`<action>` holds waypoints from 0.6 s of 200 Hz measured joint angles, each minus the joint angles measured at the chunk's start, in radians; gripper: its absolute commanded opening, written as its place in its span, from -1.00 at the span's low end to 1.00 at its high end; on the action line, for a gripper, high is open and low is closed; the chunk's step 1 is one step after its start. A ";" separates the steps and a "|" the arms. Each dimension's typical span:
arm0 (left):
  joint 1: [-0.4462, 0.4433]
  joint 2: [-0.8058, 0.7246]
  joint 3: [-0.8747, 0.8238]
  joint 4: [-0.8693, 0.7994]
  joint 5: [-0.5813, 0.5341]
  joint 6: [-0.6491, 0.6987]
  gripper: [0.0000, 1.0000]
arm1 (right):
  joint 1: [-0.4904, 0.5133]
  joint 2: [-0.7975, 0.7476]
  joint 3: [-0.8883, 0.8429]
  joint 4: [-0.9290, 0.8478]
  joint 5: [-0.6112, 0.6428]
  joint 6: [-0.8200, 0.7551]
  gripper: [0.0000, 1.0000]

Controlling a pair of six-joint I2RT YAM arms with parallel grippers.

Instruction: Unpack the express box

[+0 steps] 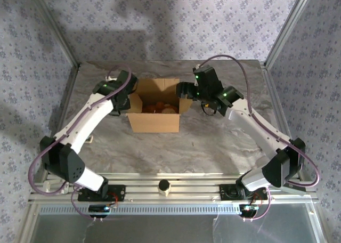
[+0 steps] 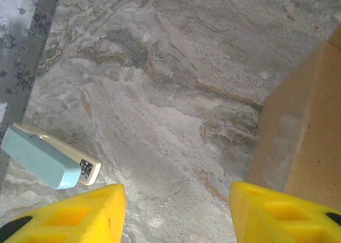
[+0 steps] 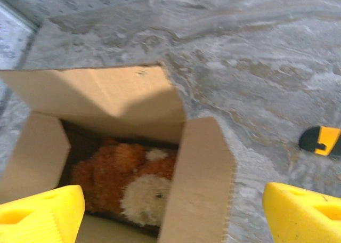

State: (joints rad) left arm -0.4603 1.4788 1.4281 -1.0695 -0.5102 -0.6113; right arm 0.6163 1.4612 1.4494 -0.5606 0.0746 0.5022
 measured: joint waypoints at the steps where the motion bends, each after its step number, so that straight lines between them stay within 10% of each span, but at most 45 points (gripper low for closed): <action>1: 0.003 -0.003 -0.002 0.003 0.002 0.000 0.08 | 0.001 0.001 0.003 -0.002 0.000 -0.002 0.68; 120: 0.065 -0.130 -0.191 0.108 0.119 -0.003 0.10 | 0.140 0.404 0.264 -0.138 -0.031 -0.045 0.28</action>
State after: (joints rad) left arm -0.3954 1.3483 1.2369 -0.9619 -0.3916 -0.6140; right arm 0.7567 1.8648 1.7138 -0.6983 0.0441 0.4568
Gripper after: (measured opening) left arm 0.547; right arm 0.642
